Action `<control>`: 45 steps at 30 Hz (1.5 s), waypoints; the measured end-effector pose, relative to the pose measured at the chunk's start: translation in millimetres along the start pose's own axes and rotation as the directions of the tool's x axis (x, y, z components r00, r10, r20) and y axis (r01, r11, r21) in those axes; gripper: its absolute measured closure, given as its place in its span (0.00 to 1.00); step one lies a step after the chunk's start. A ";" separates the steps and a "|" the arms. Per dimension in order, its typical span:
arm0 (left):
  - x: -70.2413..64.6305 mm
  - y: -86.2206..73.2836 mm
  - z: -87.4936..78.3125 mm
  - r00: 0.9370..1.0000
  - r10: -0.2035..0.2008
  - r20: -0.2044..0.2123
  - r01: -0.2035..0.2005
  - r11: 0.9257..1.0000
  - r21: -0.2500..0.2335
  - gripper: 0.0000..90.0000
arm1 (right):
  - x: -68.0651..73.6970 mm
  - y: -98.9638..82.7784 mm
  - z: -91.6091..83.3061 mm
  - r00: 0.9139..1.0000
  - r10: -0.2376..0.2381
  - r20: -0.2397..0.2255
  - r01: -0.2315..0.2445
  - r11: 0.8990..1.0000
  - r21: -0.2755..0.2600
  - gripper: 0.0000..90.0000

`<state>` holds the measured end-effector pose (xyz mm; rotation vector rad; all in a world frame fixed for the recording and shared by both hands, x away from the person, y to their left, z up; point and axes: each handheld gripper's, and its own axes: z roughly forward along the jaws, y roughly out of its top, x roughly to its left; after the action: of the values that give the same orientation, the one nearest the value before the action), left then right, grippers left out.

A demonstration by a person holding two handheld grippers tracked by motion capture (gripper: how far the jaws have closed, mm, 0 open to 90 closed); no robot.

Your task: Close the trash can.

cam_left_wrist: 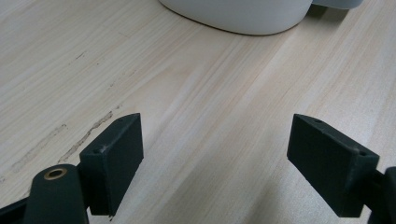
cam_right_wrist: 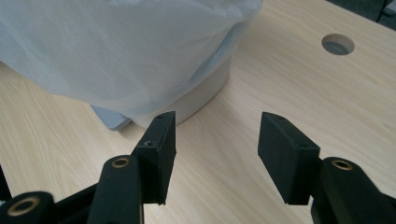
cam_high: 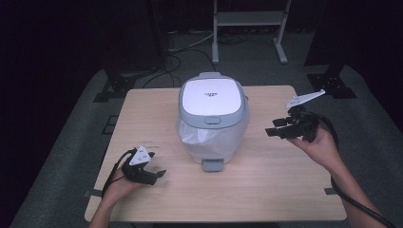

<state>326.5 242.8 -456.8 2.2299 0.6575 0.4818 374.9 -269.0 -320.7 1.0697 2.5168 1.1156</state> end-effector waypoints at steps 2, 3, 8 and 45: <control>-0.1 -0.1 0.1 1.000 -0.001 0.000 0.001 1.000 0.001 0.19 | -0.8 -4.1 1.9 1.000 0.006 0.002 -0.006 1.000 -0.001 0.50; -0.1 -0.2 0.2 1.000 0.000 0.000 0.000 1.000 0.002 0.19 | -1.1 -6.2 2.9 1.000 0.008 0.002 -0.008 1.000 0.000 0.49; 0.0 -0.2 0.3 1.000 0.000 0.001 0.000 1.000 0.004 0.19 | -2.8 -16.5 7.5 1.000 0.024 0.003 -0.024 1.000 0.004 0.48; -2.2 -0.1 2.4 1.000 0.005 0.004 -0.005 1.000 0.010 0.19 | -15.4 -71.1 29.3 0.993 0.116 0.024 -0.116 0.993 0.020 0.44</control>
<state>325.9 240.3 -458.7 2.2421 0.6540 0.4777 360.1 -295.3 -393.1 1.2419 2.4824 1.1007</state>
